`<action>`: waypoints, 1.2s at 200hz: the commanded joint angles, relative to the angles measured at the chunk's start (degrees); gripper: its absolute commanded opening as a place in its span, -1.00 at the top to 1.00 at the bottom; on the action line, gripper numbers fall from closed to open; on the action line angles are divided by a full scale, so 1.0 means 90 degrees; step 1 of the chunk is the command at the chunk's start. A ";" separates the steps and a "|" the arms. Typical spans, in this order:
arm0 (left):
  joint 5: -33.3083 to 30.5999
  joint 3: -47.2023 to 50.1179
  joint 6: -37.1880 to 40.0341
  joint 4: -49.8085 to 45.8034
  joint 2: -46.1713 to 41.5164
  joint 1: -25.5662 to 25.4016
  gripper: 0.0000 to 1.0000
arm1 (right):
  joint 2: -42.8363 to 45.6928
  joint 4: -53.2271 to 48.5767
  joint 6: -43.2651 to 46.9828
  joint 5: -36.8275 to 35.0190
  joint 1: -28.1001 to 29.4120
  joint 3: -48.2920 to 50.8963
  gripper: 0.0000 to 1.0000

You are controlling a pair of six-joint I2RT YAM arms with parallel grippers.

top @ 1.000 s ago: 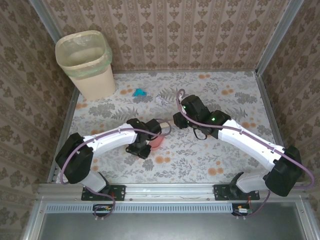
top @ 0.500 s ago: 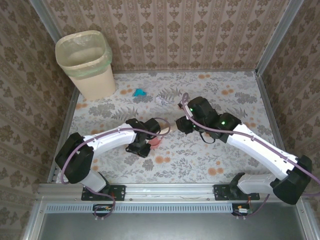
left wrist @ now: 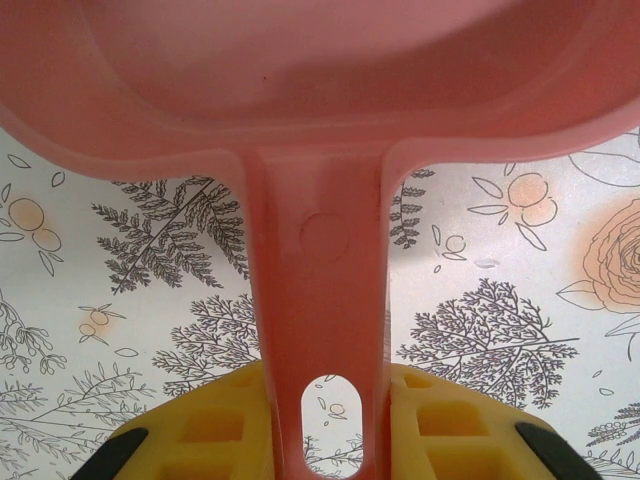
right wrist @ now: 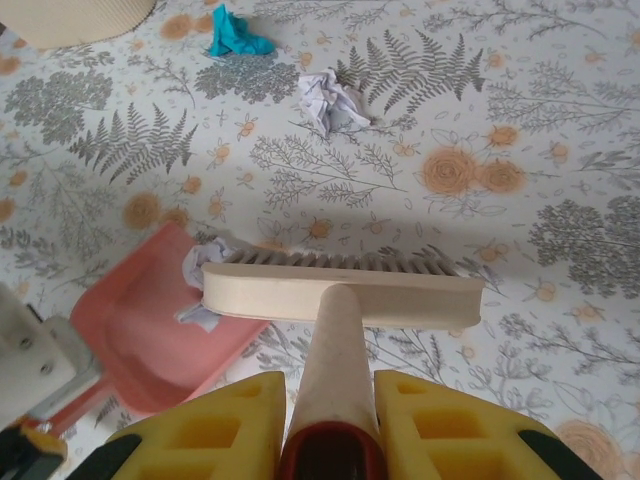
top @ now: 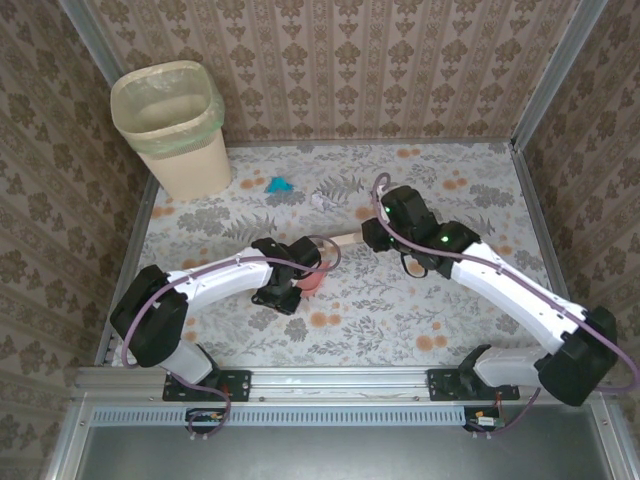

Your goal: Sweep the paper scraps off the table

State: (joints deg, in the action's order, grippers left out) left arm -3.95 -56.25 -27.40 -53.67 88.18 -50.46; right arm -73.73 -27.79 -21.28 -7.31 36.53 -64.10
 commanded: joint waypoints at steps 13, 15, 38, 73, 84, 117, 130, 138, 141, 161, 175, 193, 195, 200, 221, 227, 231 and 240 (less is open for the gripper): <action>-0.0086 0.0097 -0.0065 -0.0113 -0.0015 0.0067 1.00 | -0.0623 0.0739 -0.0317 -0.0126 0.0084 -0.0183 1.00; -0.0095 0.0097 -0.0067 -0.0104 -0.0016 0.0061 1.00 | -0.0713 0.0748 -0.0296 -0.0118 0.0097 -0.0195 1.00; -0.0127 0.0101 -0.0071 -0.0094 -0.0003 0.0068 1.00 | -0.1151 0.0626 -0.0159 -0.0135 0.0238 -0.0447 1.00; -0.0252 0.0152 -0.0098 -0.0077 0.0009 0.0067 1.00 | -0.1232 0.0503 0.0275 0.0000 0.0449 -0.0532 1.00; -0.0298 0.0167 -0.0109 -0.0064 0.0014 0.0072 1.00 | -0.1205 0.0383 0.0411 0.0020 0.0479 -0.0535 1.00; -0.0591 0.0163 -0.0191 -0.0196 -0.0023 0.0092 1.00 | -0.0937 -0.0240 0.0870 0.0359 0.0491 -0.0489 1.00; -0.0741 0.0161 -0.0245 -0.0266 -0.0037 0.0137 1.00 | -0.0715 -0.0472 0.0991 0.0411 0.0491 -0.0378 1.00; -0.0804 0.0161 -0.0274 -0.0281 -0.0061 0.0184 1.00 | -0.0393 -0.0548 0.1032 0.0422 0.0491 -0.0302 1.00; -0.0824 0.0158 -0.0277 -0.0293 -0.0062 0.0200 1.00 | -0.0305 -0.0562 0.1042 0.0422 0.0491 -0.0276 1.00; -0.0934 0.0167 -0.0299 -0.0287 -0.0124 0.0263 1.00 | 0.0245 -0.0522 0.1029 0.0498 0.0481 -0.0065 1.00; -0.0944 0.0172 -0.0289 -0.0279 -0.0141 0.0294 1.00 | 0.0541 -0.0352 0.0857 0.0420 0.0477 0.0028 1.00; -0.0935 0.0167 -0.0276 -0.0257 -0.0134 0.0300 1.00 | 0.0661 0.0058 0.0542 0.0095 0.0472 0.0061 1.00; -0.0933 0.0174 -0.0276 -0.0257 -0.0129 0.0295 1.00 | 0.0651 0.0089 0.0507 0.0047 0.0472 0.0061 1.00; -0.0928 0.0168 -0.0276 -0.0251 -0.0119 0.0298 1.00 | 0.0622 0.0140 0.0454 -0.0023 0.0474 0.0054 1.00; -0.0883 0.0192 -0.0276 -0.0210 -0.0129 0.0299 1.00 | 0.0415 0.0390 0.0250 -0.0401 0.0471 0.0003 1.00; -0.0881 0.0214 -0.0276 -0.0187 -0.0146 0.0289 1.00 | 0.0338 0.0497 0.0200 -0.0427 0.0472 0.0003 1.00; -0.0869 0.0233 -0.0277 -0.0172 -0.0141 0.0293 1.00 | 0.0279 0.0585 0.0172 -0.0414 0.0472 -0.0002 1.00; -0.0867 0.0244 -0.0276 -0.0170 -0.0150 0.0289 1.00 | 0.0139 0.0810 0.0114 -0.0336 0.0472 0.0007 1.00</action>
State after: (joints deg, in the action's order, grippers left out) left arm -10.98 -55.40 -28.80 -53.67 88.07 -48.23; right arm -69.91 -26.89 -17.02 -7.73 40.58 -64.14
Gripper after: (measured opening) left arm 0.248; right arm 0.271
